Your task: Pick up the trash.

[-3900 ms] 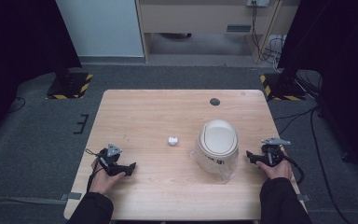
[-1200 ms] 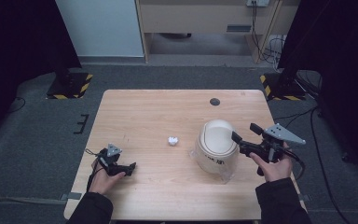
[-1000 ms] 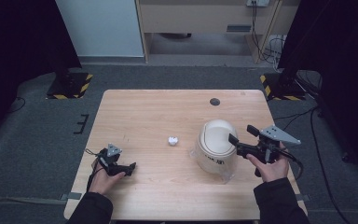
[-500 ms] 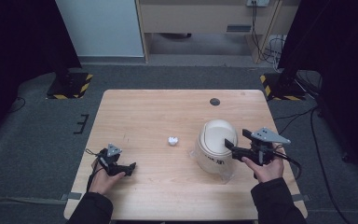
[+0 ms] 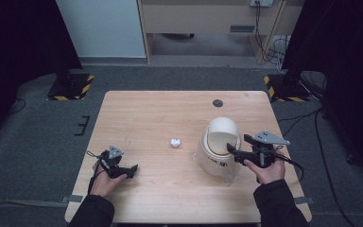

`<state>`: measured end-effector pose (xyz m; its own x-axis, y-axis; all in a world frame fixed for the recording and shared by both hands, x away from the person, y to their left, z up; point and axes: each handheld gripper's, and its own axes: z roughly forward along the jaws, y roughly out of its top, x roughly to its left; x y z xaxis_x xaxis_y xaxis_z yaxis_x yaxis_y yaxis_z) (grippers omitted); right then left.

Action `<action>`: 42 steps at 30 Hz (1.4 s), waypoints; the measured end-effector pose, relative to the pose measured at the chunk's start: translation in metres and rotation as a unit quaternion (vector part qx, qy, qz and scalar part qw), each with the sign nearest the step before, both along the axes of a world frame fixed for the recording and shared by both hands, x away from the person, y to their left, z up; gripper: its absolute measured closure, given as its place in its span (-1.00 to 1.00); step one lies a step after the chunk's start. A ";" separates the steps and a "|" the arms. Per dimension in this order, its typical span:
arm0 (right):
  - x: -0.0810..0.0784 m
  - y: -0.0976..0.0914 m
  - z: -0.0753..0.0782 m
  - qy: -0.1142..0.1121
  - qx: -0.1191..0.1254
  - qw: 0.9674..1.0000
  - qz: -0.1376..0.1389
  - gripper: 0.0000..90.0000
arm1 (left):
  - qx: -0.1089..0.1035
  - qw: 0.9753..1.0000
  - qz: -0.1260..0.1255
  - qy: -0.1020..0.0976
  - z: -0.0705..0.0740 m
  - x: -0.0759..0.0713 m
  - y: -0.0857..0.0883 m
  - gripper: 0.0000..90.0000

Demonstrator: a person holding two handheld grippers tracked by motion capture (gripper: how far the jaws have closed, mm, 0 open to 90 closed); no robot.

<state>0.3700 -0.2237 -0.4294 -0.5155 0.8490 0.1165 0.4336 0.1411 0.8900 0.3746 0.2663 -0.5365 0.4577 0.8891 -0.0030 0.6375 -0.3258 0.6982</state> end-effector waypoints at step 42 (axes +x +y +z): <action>-0.016 -0.016 0.015 -0.013 0.033 0.999 -0.003 -0.60 | 0.000 1.000 -0.005 0.001 0.000 0.000 0.001 -1.00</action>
